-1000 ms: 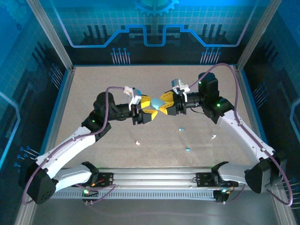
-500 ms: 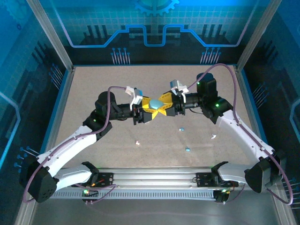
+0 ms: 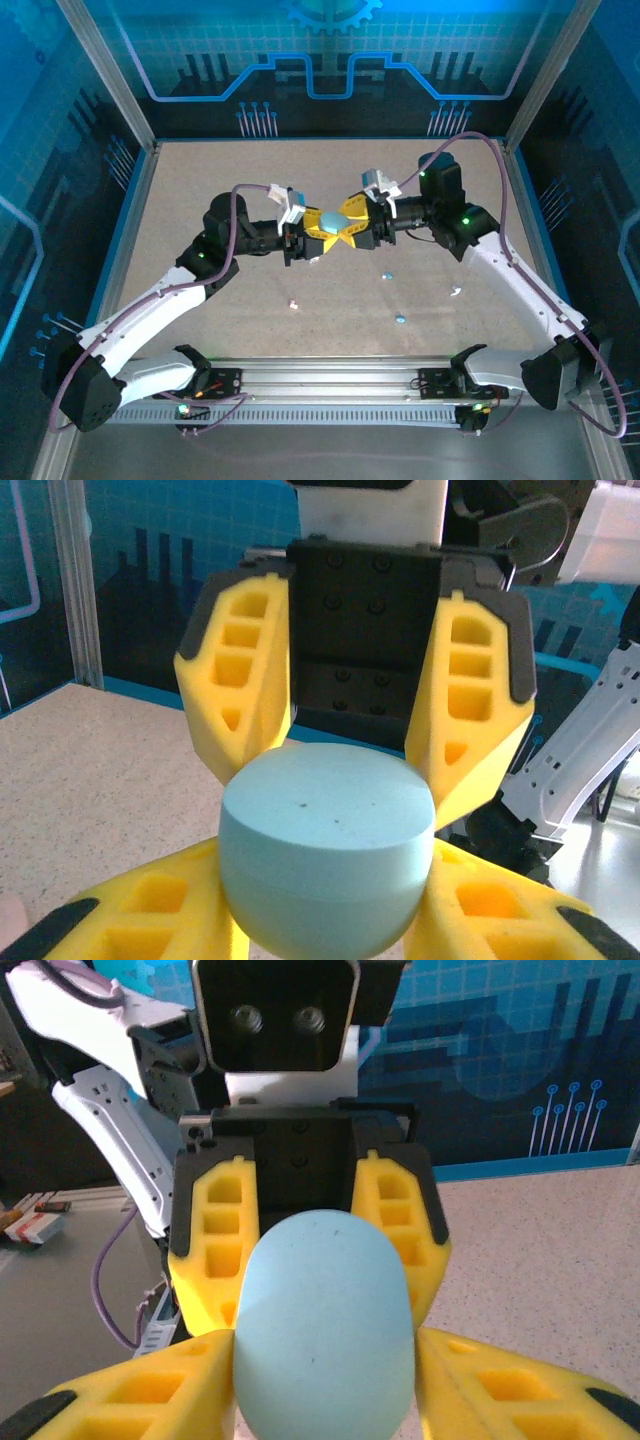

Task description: Insert the wireless bluetooth earbuds into the charging case

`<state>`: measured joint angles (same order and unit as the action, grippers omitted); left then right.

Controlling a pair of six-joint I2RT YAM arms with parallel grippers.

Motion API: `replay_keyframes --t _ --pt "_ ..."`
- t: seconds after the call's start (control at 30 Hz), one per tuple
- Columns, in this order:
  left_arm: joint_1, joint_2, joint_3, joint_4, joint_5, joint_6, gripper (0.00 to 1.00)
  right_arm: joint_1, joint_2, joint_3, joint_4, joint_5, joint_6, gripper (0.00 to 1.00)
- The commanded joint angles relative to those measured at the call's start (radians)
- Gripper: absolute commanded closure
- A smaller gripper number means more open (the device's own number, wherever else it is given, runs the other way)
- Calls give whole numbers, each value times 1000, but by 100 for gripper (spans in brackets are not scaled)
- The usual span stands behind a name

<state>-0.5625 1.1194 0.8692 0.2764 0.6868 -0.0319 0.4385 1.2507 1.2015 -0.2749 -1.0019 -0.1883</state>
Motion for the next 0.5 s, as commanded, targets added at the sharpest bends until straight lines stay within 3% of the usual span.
replay_keyframes --t 0.0,0.13,0.47 --pt "-9 -15 28 -65 32 79 71 0 11 52 -46 47 25 49" --pt "-9 -19 27 -77 31 93 70 -12 14 53 -37 64 56 47" --pt "-8 -21 20 -68 49 73 71 -11 1 43 -37 246 59 47"
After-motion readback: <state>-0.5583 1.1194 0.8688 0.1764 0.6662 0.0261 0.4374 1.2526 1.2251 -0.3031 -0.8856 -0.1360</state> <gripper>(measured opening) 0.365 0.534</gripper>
